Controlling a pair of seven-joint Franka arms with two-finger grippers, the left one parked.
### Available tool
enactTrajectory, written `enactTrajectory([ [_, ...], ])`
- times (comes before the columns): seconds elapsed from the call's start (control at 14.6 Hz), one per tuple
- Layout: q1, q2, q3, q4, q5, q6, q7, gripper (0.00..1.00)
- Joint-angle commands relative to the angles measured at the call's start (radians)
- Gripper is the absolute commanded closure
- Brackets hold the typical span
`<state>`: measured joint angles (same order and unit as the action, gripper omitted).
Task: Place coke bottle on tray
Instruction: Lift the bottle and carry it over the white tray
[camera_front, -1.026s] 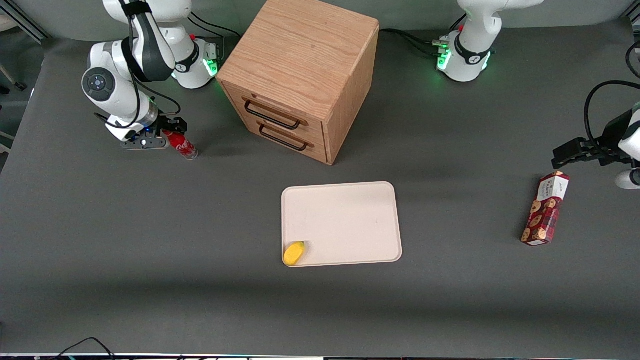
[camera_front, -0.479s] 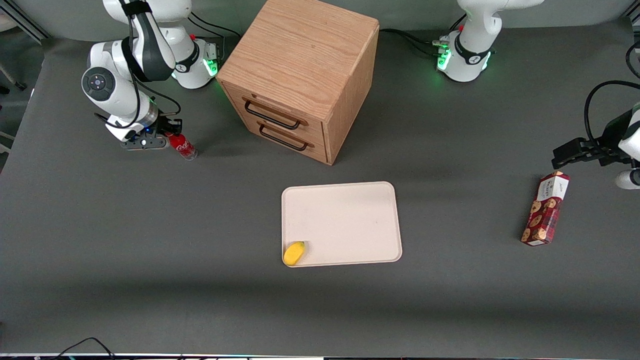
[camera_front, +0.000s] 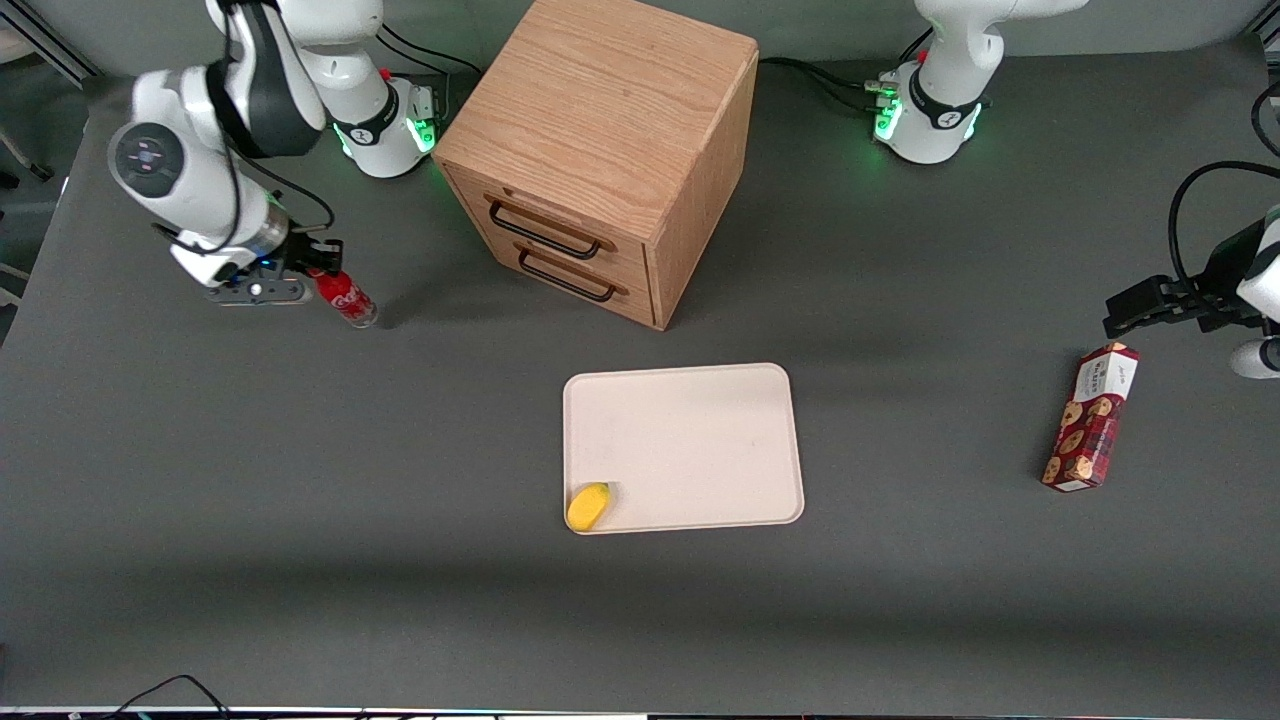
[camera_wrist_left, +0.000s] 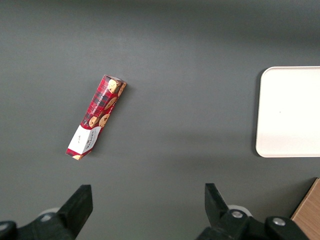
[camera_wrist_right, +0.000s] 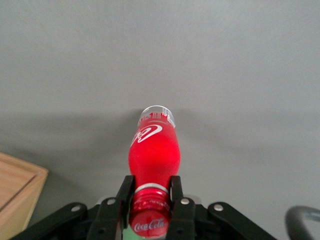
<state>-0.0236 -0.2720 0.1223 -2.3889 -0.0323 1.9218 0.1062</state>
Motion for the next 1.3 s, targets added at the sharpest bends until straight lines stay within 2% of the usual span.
enactTrajectory([
  [0.0,-0.007,0.081,0.011,0.326,-0.014,-0.263,0.061,1.0],
  [0.27,-0.013,0.314,0.144,0.823,-0.012,-0.561,0.231,1.0],
  [0.62,0.014,0.557,0.344,1.181,-0.021,-0.604,0.533,1.0],
  [0.82,0.117,0.675,0.373,1.289,-0.067,-0.561,0.66,1.0],
  [0.96,0.183,0.717,0.373,1.295,-0.07,-0.47,0.734,1.0],
  [1.23,0.261,0.841,0.37,1.295,-0.121,-0.364,0.819,1.0],
])
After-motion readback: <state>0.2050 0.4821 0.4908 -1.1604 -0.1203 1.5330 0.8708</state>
